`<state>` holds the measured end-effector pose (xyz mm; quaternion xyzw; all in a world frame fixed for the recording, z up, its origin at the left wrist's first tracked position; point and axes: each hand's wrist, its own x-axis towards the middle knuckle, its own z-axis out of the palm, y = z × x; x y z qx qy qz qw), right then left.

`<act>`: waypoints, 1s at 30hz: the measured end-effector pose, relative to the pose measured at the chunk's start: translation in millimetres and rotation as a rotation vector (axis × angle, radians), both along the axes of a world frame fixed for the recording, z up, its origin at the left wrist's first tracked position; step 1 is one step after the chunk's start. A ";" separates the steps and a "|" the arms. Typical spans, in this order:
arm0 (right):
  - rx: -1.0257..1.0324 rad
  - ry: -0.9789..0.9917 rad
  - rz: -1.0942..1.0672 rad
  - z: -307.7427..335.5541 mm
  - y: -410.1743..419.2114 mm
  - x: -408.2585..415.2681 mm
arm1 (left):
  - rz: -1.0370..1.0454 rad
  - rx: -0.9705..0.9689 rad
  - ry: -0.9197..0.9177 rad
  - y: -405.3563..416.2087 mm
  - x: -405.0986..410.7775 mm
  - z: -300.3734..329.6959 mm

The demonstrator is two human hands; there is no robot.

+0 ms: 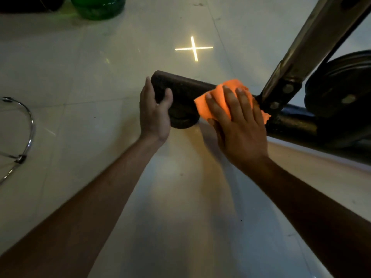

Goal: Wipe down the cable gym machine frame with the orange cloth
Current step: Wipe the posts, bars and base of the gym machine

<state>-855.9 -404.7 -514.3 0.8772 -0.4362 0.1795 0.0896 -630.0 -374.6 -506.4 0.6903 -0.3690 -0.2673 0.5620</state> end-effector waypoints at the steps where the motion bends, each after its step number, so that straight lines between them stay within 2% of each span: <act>1: 0.002 0.008 0.000 1.6 -0.7 -2.5 | 0.018 0.031 -0.193 0.6 -2.3 -3.5; 3: 0.029 0.000 -0.045 6.6 -3.2 11.5 | 0.042 0.022 -0.600 0.7 -7.2 -8.7; 4: 0.044 -0.018 -0.085 10.1 -4.7 22.6 | 0.009 -0.008 -0.712 -1.2 -8.4 -9.3; 5: 0.056 -0.040 -0.121 12.1 -6.5 31.3 | -0.043 -0.022 -0.744 -5.0 -10.3 -8.4; 9: 0.072 -0.055 -0.093 20.0 -10.4 29.2 | -0.084 0.004 -0.824 -9.7 -10.5 -12.4; 12: 0.069 -0.007 -0.027 25.7 -8.7 4.7 | -0.201 0.002 -0.914 -4.1 -21.8 -12.3; 18: 0.143 -0.048 0.014 39.1 35.9 -32.0 | -0.417 -0.031 -0.889 18.4 -66.2 -0.8; 21: 0.233 -0.065 -0.047 43.9 61.1 -64.6 | -0.458 -0.039 -0.849 34.0 -93.9 5.7; 23: 0.249 -0.155 -0.121 48.5 78.3 -95.7 | -0.486 -0.079 -0.858 45.0 -120.8 13.2; 30: 0.209 -0.361 -0.483 66.2 115.8 -205.6 | -0.706 -0.357 -0.963 55.7 -226.6 40.3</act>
